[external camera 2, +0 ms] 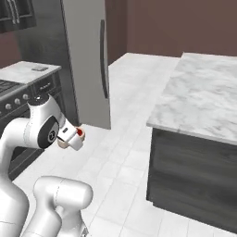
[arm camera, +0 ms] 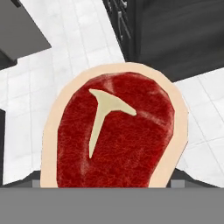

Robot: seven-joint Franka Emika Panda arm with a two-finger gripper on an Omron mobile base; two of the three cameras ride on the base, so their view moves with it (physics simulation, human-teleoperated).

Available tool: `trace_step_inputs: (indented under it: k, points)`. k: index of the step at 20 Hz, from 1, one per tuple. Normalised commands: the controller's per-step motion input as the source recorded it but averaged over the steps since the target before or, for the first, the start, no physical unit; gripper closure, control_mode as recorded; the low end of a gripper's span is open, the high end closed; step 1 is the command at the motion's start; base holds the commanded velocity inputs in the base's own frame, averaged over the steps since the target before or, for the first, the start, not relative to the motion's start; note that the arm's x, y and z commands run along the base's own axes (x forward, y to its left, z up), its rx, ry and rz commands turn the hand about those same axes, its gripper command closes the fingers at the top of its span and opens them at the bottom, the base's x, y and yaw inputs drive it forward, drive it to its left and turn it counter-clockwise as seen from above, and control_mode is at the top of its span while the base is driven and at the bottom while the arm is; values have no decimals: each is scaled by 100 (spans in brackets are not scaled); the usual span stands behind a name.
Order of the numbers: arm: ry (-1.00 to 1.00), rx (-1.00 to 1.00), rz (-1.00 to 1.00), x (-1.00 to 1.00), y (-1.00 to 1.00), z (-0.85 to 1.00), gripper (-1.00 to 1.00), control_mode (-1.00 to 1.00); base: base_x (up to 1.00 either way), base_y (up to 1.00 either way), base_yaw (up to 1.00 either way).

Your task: Take the steak from the fridge and place it on the digital scale on the counter by the fridge. Wait a few seconds for a reading, then move it to the plate on the dining counter.

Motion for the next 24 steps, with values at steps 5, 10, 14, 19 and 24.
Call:
trace_step_inputs:
  k: [5,10,14,19,24]
  points:
    - [0,0,0,0,0,0,100,100,11,-100,36]
    - [0,0,0,0,0,0,100,100,0,-100,16]
    - [0,0,0,0,0,0,100,100,0,-100,0]
    - [0,0,0,0,0,0,100,100,14,-100,-7]
    - [0,0,0,0,0,0,100,100,52,-90,-15]
